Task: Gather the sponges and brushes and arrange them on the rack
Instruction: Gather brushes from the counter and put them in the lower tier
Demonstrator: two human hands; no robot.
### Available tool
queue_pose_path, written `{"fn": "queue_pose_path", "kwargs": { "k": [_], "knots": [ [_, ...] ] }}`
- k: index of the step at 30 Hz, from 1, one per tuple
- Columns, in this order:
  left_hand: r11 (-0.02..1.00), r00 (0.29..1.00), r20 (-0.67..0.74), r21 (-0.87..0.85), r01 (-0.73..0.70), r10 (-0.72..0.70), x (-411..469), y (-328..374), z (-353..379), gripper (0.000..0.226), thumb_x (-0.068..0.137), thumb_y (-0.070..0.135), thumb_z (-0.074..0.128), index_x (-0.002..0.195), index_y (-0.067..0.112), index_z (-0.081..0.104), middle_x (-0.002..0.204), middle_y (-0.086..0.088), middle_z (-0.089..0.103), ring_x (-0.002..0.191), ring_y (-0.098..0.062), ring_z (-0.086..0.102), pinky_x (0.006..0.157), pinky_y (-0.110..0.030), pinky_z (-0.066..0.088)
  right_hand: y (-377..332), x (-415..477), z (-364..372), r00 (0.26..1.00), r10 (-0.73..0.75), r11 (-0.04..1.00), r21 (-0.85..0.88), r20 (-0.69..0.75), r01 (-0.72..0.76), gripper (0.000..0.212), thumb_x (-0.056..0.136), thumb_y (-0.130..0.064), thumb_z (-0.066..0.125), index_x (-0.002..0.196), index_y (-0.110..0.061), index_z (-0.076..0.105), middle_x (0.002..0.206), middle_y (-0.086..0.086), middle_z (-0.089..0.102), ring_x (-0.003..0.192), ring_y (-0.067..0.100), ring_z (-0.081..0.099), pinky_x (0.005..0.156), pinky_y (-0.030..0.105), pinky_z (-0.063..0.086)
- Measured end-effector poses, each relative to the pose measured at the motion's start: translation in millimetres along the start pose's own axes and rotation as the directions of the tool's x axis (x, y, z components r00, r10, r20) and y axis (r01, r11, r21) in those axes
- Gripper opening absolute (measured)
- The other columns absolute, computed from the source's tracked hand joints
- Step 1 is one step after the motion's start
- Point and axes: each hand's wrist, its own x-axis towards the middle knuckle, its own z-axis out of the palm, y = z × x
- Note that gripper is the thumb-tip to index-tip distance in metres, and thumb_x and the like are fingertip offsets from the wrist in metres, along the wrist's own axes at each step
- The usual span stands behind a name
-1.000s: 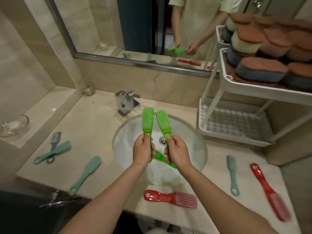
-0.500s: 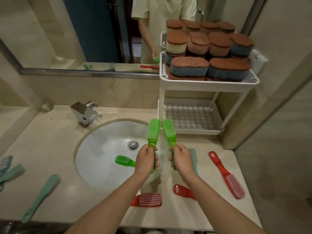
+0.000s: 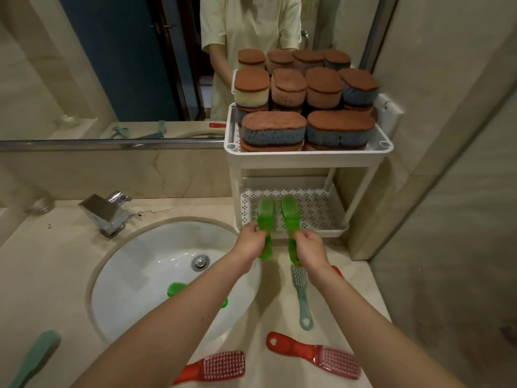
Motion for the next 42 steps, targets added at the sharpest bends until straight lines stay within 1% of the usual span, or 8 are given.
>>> {"fn": "queue_pose_path", "kwargs": {
  "k": [2, 13, 18, 22, 25, 29, 34, 42],
  "knots": [
    [1.000, 1.000, -0.019, 0.008, 0.004, -0.004, 13.6, 8.3, 3.2, 0.026, 0.096, 0.007, 0.043, 0.119, 0.011, 0.054, 0.097, -0.010, 0.061, 0.083, -0.023, 0.057, 0.069, -0.029, 0.048, -6.7, 11.7, -2.1, 1.000, 0.006, 1.000, -0.004, 0.012, -0.006, 0.025, 0.093, -0.009, 0.045, 0.068, -0.014, 0.046, 0.056, 0.004, 0.040, 0.047, 0.016, 0.038, 0.042, 0.021, 0.026],
    [0.997, 0.996, -0.081, 0.072, 0.029, -0.024, 72.6, 32.3, 12.1, 0.044, 0.090, -0.005, 0.037, 0.127, 0.018, 0.047, 0.104, -0.014, 0.064, 0.079, -0.022, 0.058, 0.054, -0.022, 0.044, -31.1, 78.6, 2.5, 0.996, 0.035, 0.965, -0.260, 0.078, -0.014, 0.019, 0.095, -0.016, 0.047, 0.082, -0.015, 0.061, 0.077, 0.007, 0.062, 0.070, 0.024, 0.057, 0.063, 0.028, 0.040],
    [0.993, 0.984, -0.170, 0.097, 0.064, -0.047, 89.2, 29.8, 19.3, 0.042, 0.097, 0.004, 0.038, 0.135, 0.018, 0.044, 0.102, -0.003, 0.058, 0.076, -0.016, 0.056, 0.057, -0.019, 0.048, -33.0, 106.4, 11.6, 0.991, 0.027, 0.948, -0.318, 0.134, 0.017, 0.033, 0.095, -0.017, 0.048, 0.064, -0.013, 0.056, 0.075, 0.012, 0.062, 0.064, 0.022, 0.056, 0.062, 0.027, 0.040],
    [0.970, 0.982, -0.169, 0.208, 0.124, -0.090, 95.0, 24.2, 19.0, 0.045, 0.095, 0.004, 0.036, 0.138, 0.015, 0.040, 0.121, -0.006, 0.058, 0.100, -0.025, 0.056, 0.081, -0.031, 0.047, -30.6, 121.0, 19.5, 0.992, 0.015, 0.880, -0.474, 0.124, 0.046, 0.029, 0.096, -0.022, 0.047, 0.073, -0.012, 0.060, 0.074, 0.007, 0.059, 0.056, 0.010, 0.050, 0.048, 0.022, 0.031],
    [0.942, 0.972, -0.180, 0.272, 0.195, -0.149, 99.9, 21.8, 18.8, 0.046, 0.096, 0.013, 0.038, 0.143, 0.015, 0.036, 0.136, -0.012, 0.051, 0.119, -0.031, 0.052, 0.098, -0.040, 0.046, -25.9, 123.6, 24.1, 0.984, 0.006, 0.868, -0.489, 0.177, 0.083, 0.023, 0.096, -0.020, 0.044, 0.090, -0.011, 0.065, 0.096, 0.014, 0.066, 0.076, 0.024, 0.060, 0.064, 0.026, 0.041],
    [0.907, 0.971, -0.218, 0.383, 0.175, -0.096, 102.1, 22.9, 21.0, 0.038, 0.094, 0.015, 0.044, 0.132, 0.012, 0.047, 0.133, -0.014, 0.051, 0.119, -0.032, 0.051, 0.099, -0.041, 0.046, -21.6, 121.0, 28.6, 0.977, -0.028, 0.855, -0.501, 0.210, 0.132, 0.030, 0.095, -0.011, 0.043, 0.113, -0.008, 0.067, 0.116, 0.015, 0.066, 0.101, 0.029, 0.061, 0.077, 0.027, 0.044],
    [0.946, 0.984, -0.170, 0.325, 0.007, 0.051, 92.9, 18.8, 25.8, 0.047, 0.092, 0.005, 0.050, 0.139, 0.011, 0.046, 0.138, -0.011, 0.051, 0.125, -0.028, 0.050, 0.102, -0.034, 0.043, -20.9, 120.7, 32.4, 0.983, -0.033, 0.760, -0.634, 0.182, 0.143, 0.022, 0.093, -0.015, 0.046, 0.096, -0.011, 0.067, 0.104, 0.013, 0.069, 0.080, 0.023, 0.056, 0.069, 0.025, 0.040],
    [0.947, 0.997, -0.075, 0.321, 0.024, 0.000, 85.6, 15.8, 22.8, 0.048, 0.093, 0.004, 0.042, 0.140, 0.015, 0.043, 0.130, -0.009, 0.056, 0.107, -0.022, 0.058, 0.069, -0.021, 0.041, -22.2, 118.9, 44.6, 0.974, -0.020, 0.662, -0.727, 0.225, 0.181, 0.016, 0.094, -0.026, 0.050, 0.084, -0.019, 0.060, 0.097, 0.008, 0.068, 0.075, 0.021, 0.055, 0.066, 0.027, 0.041]
  ]
}}
